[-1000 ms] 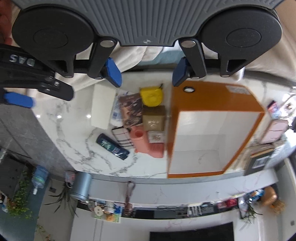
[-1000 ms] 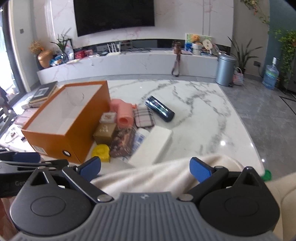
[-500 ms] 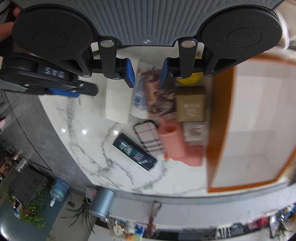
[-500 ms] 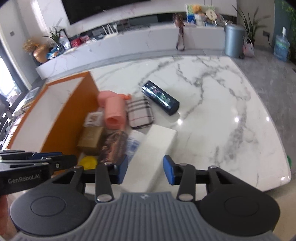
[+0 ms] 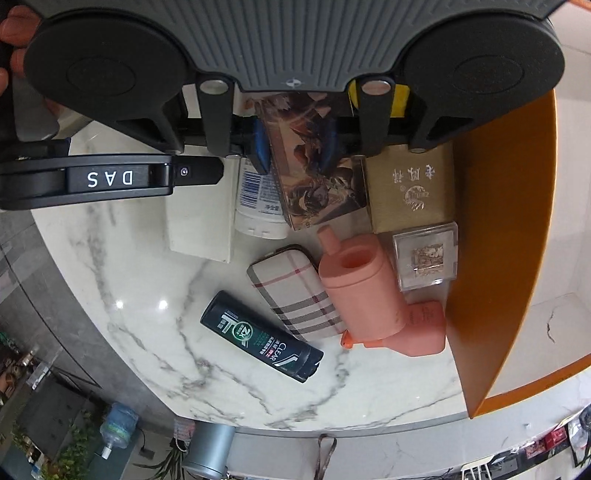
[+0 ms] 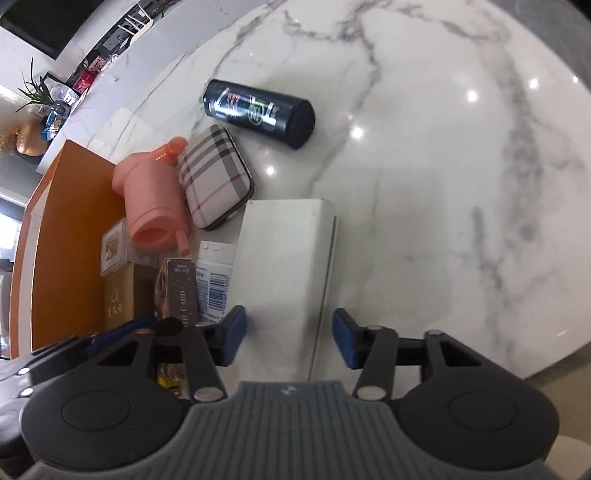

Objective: Organize rigid objects
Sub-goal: 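Grasp the white rectangular box with the left tool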

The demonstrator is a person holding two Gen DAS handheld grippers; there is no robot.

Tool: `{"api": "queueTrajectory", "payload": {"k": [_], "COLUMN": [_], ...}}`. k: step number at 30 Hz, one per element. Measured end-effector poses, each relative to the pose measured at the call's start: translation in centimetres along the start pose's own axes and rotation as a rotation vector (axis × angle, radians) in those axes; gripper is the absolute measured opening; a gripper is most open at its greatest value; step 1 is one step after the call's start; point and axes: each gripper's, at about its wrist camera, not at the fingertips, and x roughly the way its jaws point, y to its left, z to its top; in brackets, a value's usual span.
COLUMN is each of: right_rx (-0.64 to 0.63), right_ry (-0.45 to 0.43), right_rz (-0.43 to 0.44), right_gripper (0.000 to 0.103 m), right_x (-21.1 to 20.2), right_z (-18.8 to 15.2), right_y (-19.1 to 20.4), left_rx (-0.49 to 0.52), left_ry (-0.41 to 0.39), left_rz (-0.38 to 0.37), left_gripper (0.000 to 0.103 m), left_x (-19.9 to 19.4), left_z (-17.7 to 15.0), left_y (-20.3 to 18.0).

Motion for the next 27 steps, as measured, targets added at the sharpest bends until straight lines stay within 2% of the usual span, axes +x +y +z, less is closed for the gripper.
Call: {"api": "queueTrajectory", "payload": {"k": [5,8,9,13,17,18,20,23,25,27], "right_rx": [-0.039,-0.009,0.006,0.017,-0.025,-0.036,-0.058,-0.063,-0.08,-0.093], "right_ry": [-0.033,-0.059,-0.068,-0.114,-0.149,-0.152,-0.161,-0.165,-0.158,-0.156], "right_rz": [0.01,0.018,0.027,0.053,0.088,0.104,0.121,0.131,0.154,0.149], "right_gripper": [0.057,0.048,0.041,0.028,0.023,0.023,0.022,0.022,0.022,0.022], "right_x": [0.2,-0.1,-0.2,-1.3,-2.0,-2.1,-2.3,-2.3,-2.3,-2.2], "right_z": [0.2,0.3,0.4,0.0,-0.4,-0.5,-0.7,-0.8,-0.8,-1.1], "right_y": [0.9,0.3,0.0,-0.4,0.1,0.2,0.5,0.6,0.8,0.9], "left_rx": [0.025,0.045,0.05,0.051,0.063,0.073,0.091,0.104,0.13,0.159], "left_ry": [-0.02,-0.039,-0.047,-0.062,-0.028,-0.023,-0.021,-0.011,-0.016,-0.017], "left_rz": [0.011,0.038,0.035,-0.031,-0.116,-0.112,-0.112,-0.116,-0.071,-0.006], "left_gripper": [0.037,0.033,0.032,0.027,0.027,0.029,0.043,0.051,0.058,0.056], "left_x": [-0.1,-0.4,-0.6,-2.2,-2.3,-2.2,-2.0,-1.4,-0.8,-0.2], "left_z": [-0.2,-0.4,-0.5,-1.3,-1.8,-1.9,-2.1,-2.2,-2.3,-2.3], "left_y": [-0.2,-0.7,-0.9,-1.7,-2.7,-3.0,-3.6,-4.5,-5.3,-5.9]}}
